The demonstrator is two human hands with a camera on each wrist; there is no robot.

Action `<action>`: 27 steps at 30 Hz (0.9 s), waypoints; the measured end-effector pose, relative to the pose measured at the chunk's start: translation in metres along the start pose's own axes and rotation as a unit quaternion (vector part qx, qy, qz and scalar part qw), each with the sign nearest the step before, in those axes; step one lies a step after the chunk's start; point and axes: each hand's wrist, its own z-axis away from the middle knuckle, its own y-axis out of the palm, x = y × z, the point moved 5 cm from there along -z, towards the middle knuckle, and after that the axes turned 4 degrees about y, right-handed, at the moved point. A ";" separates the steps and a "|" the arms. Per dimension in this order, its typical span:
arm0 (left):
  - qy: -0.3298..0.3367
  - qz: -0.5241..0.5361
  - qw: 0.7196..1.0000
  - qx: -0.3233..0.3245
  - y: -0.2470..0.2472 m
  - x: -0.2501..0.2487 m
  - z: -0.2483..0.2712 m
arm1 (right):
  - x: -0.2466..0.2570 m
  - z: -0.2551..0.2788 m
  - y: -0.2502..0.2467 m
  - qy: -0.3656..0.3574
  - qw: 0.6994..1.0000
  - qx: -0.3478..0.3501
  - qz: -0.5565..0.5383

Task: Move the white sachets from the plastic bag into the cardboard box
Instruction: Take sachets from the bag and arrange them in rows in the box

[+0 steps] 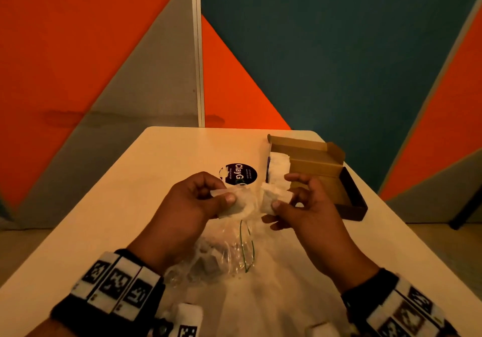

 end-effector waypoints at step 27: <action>0.003 -0.171 0.978 0.123 0.020 -0.016 -0.001 | 0.009 0.000 0.010 -0.038 0.982 0.033 0.183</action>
